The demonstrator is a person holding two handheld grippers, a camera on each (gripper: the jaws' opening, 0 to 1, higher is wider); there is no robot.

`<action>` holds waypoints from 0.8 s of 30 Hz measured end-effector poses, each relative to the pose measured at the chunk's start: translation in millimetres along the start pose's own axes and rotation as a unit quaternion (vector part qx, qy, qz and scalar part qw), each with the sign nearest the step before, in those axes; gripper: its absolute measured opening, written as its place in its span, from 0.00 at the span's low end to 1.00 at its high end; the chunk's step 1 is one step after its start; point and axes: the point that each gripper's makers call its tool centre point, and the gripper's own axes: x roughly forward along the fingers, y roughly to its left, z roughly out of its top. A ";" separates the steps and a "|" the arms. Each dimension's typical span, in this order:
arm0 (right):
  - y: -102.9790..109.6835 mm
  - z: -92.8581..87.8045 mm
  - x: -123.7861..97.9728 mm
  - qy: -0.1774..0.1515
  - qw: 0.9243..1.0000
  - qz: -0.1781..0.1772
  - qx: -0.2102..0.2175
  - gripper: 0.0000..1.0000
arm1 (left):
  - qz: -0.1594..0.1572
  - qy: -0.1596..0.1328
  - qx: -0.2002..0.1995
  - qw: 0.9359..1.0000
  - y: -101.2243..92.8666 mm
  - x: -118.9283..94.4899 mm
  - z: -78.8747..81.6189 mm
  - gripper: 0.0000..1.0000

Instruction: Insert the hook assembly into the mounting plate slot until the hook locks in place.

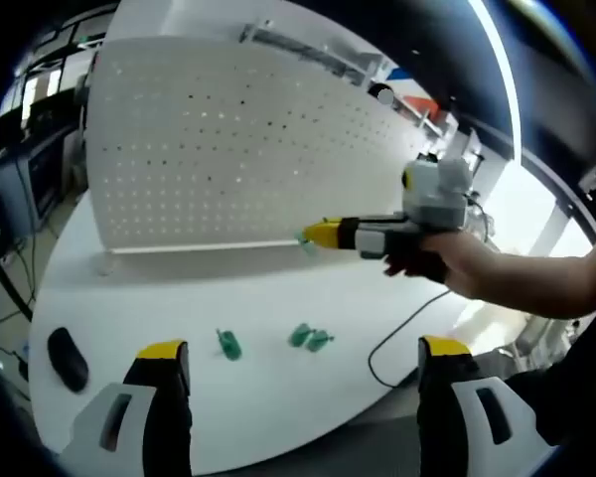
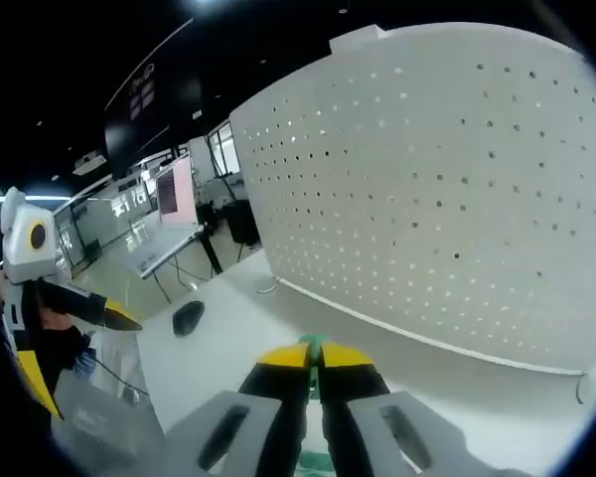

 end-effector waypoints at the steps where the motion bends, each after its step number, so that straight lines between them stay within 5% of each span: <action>1: 0.5 6.2 -8.9 -0.020 1.000 -0.006 0.018 0.00 | -0.003 -0.001 0.001 1.000 -2.7 0.9 2.9 0.96; 17: 52.9 35.3 -68.7 -0.104 0.990 0.024 0.096 0.00 | -0.008 -0.024 0.018 1.000 -17.4 10.1 20.8 0.89; 24: 75.8 45.5 -81.5 -0.136 0.985 0.039 0.101 0.00 | -0.031 -0.060 0.010 0.998 -27.0 9.0 42.1 0.63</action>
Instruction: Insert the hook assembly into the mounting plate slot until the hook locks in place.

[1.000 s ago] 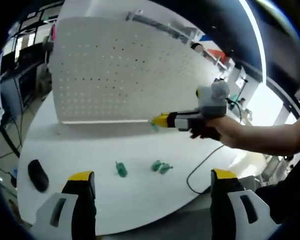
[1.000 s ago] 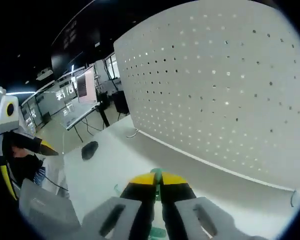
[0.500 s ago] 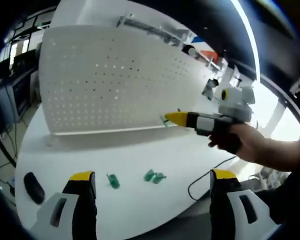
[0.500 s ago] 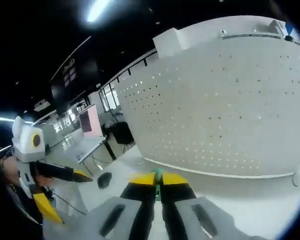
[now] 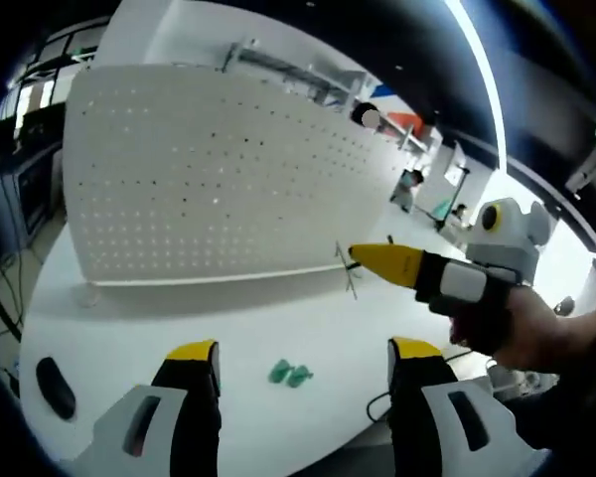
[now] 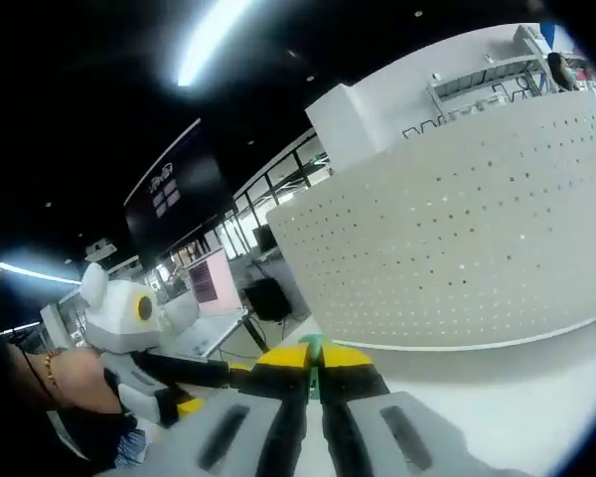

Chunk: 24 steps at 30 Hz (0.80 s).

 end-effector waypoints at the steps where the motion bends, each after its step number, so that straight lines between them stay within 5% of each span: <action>1: 2.5 0.3 -0.1 -0.001 1.000 0.002 0.002 0.00 | -0.002 -0.006 0.000 1.000 -1.4 0.0 3.0 0.60; 24: 35.9 3.7 -2.1 -0.018 0.999 0.034 0.007 0.00 | -0.076 -0.043 -0.065 0.994 -26.8 0.7 23.2 0.18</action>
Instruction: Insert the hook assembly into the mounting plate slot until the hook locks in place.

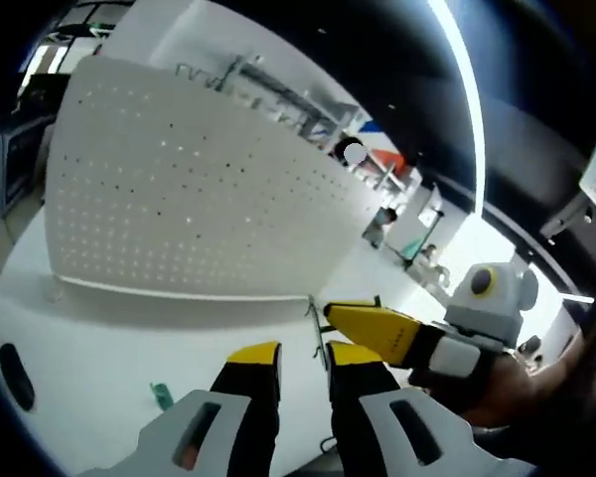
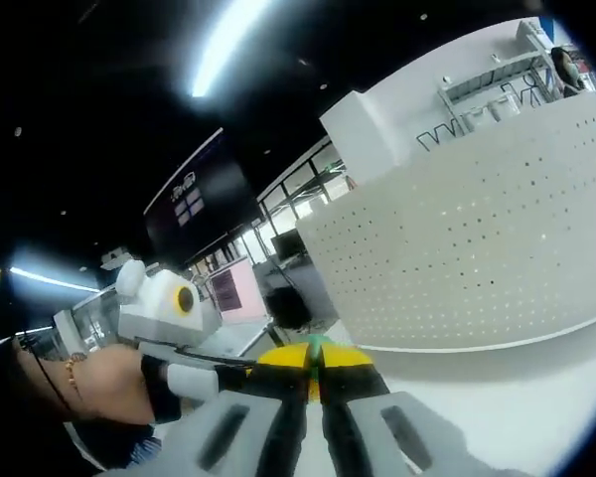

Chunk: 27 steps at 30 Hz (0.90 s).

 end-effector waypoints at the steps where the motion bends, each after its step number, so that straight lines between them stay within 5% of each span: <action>1: 0.2 0.9 -0.1 -0.001 1.000 0.000 0.000 0.00 | -0.004 -0.003 0.000 1.000 -1.6 0.3 1.0 0.17; 10: 7.5 8.5 -0.5 -0.009 1.000 0.006 -0.017 0.00 | -0.019 -0.017 0.027 0.999 -12.3 -1.7 7.9 0.05; 18: 14.6 9.7 0.4 -0.008 0.999 0.011 -0.043 0.00 | -0.025 -0.021 0.006 0.999 -11.5 -6.4 9.7 0.03; 27: 12.4 7.7 2.8 0.007 0.999 0.007 -0.041 0.01 | 0.005 -0.010 0.055 0.998 -8.0 -6.8 10.7 0.01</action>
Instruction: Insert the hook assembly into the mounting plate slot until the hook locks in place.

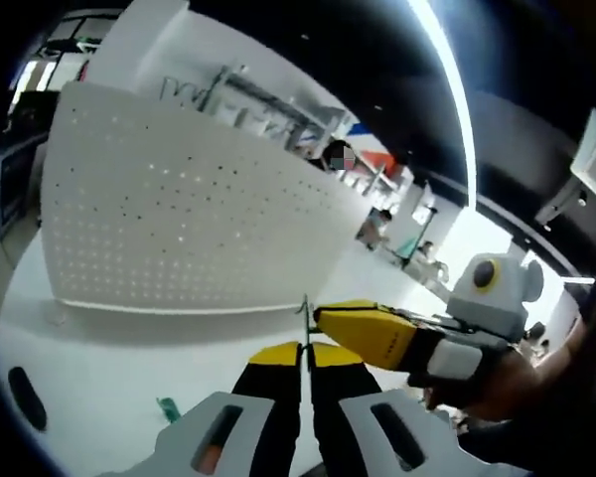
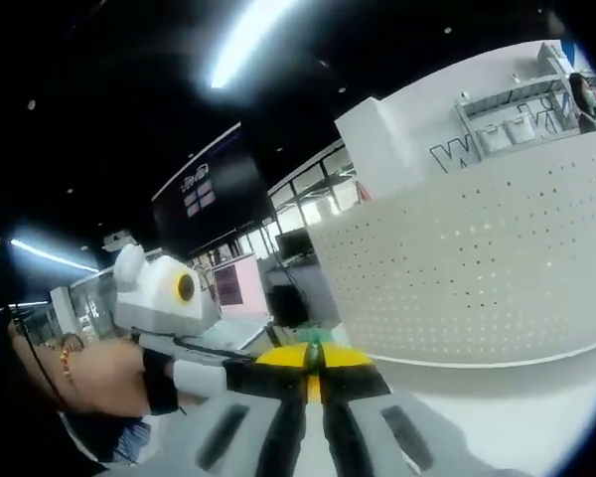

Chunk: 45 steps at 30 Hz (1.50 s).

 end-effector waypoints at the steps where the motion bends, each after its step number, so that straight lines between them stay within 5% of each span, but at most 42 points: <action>1: -0.9 0.0 0.0 0.002 1.000 0.000 0.004 0.01 | 0.008 0.001 0.011 1.000 1.3 0.2 0.6 0.01; 6: -1.5 12.6 -6.9 -0.008 0.997 0.020 0.069 0.12 | 0.025 0.000 0.023 0.999 10.4 -2.6 5.4 0.01; 10: -4.3 17.7 -15.2 -0.002 0.998 0.021 0.061 0.12 | 0.038 0.002 0.042 0.998 16.7 -4.3 7.3 0.01; 16: -5.5 2.6 -12.0 0.033 0.997 0.025 0.063 0.12 | 0.049 -0.002 0.088 0.995 10.3 -1.5 9.6 0.01; 22: 0.3 1.5 -5.3 0.030 0.997 0.032 0.070 0.11 | 0.054 0.003 0.138 0.989 5.8 -0.2 9.4 0.01; 45: 1.5 2.3 -2.5 0.020 0.993 0.038 0.107 0.02 | 0.057 -0.014 0.169 0.984 -0.3 -3.6 16.6 0.01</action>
